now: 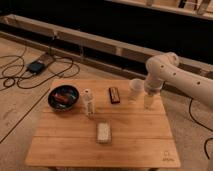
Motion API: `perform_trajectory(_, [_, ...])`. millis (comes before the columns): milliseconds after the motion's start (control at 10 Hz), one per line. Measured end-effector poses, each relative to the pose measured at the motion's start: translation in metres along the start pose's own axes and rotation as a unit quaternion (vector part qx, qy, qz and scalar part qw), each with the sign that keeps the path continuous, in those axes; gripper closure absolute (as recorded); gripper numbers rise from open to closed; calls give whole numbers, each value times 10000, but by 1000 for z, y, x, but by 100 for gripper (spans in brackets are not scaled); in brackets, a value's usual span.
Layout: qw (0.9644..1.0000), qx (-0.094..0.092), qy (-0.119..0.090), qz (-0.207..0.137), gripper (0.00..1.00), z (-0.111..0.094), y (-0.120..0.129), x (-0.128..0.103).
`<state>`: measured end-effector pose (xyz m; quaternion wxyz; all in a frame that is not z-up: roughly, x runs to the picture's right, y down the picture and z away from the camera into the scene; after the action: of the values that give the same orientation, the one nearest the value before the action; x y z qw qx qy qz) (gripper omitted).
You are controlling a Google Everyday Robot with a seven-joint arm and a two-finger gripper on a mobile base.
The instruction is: Pick up the ceramic cup
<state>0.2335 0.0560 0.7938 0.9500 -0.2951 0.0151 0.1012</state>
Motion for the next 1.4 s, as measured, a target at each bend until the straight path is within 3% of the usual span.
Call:
perform_trajectory(200, [9994, 76, -193, -287, 20, 7, -13, -9])
perform_trajectory(400, [9961, 128, -378, -783, 20, 18, -26, -22])
perform_trajectory(700, [9899, -48, -324, -1377, 20, 40, -33, -24])
perform_trajectory(900, [9876, -141, -264, -1542, 20, 53, -35, -22])
perform_trajectory(1100, [9860, -187, -234, -1640, 31, 66, -38, -21])
perform_trajectory(1400, [9859, -125, -362, -1626, 63, 71, -46, -22])
